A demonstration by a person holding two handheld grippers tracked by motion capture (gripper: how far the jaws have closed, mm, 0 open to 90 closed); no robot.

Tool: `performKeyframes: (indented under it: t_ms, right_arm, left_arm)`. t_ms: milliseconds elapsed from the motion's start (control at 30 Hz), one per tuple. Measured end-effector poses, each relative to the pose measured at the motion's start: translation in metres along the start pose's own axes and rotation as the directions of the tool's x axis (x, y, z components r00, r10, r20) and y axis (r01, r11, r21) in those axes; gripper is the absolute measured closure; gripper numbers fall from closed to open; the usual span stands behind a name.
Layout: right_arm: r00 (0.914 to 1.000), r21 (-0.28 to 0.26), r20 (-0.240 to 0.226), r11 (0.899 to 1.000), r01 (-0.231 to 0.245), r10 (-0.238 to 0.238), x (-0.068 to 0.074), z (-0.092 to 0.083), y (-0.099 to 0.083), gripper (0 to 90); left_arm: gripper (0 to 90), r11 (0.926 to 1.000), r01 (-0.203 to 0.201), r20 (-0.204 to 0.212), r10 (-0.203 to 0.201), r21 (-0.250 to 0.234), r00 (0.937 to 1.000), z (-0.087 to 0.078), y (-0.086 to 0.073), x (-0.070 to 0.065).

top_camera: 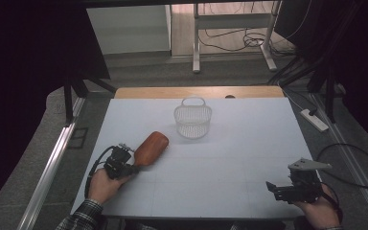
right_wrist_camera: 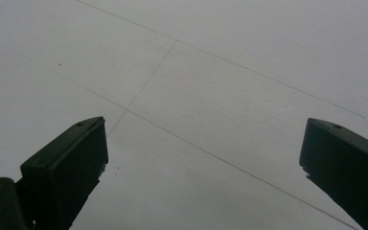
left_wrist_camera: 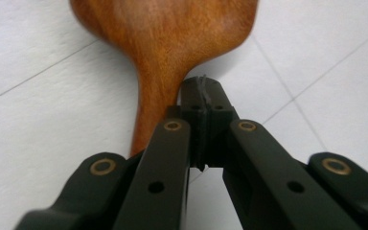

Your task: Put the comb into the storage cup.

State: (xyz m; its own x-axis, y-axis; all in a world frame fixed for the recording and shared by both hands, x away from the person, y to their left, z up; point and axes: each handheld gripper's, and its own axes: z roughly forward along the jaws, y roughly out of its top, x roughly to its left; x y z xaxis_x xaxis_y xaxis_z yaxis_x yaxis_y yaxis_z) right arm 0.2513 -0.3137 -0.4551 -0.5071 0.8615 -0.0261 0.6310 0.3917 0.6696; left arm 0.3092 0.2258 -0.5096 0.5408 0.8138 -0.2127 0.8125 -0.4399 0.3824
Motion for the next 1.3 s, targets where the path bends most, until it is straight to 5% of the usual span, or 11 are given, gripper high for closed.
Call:
performKeyframes:
  t_ms: [300, 433, 733, 1300]
  right_arm:
    - [1.0, 0.0, 0.001, 1.0, 0.0, 0.0, 0.0, 0.0, 0.0, 2.6]
    - [1.0, 0.0, 0.001, 1.0, 0.0, 0.0, 0.0, 0.0, 0.0, 2.6]
    - [1.0, 0.001, 0.002, 1.0, 0.0, 0.0, 0.0, 0.0, 0.0, 2.6]
    - [1.0, 0.004, 0.002, 1.0, -0.003, 0.003, 0.0, 0.0, 0.0, 2.5]
  left_arm:
    - [88.8, 0.9998, -0.003, 0.026, 0.004, -0.018, 0.9997, -0.005, -0.002, 0.0]
    - [88.5, 0.9971, -0.032, 0.022, 0.033, -0.069, 0.9992, -0.013, -0.004, -0.005]
    - [78.3, 0.993, -0.04, 0.004, 0.041, -0.111, 0.9991, -0.02, -0.006, -0.006]
    - [25.6, 0.9793, -0.012, -0.043, 0.004, -0.202, 0.9991, -0.027, -0.012, 0.011]
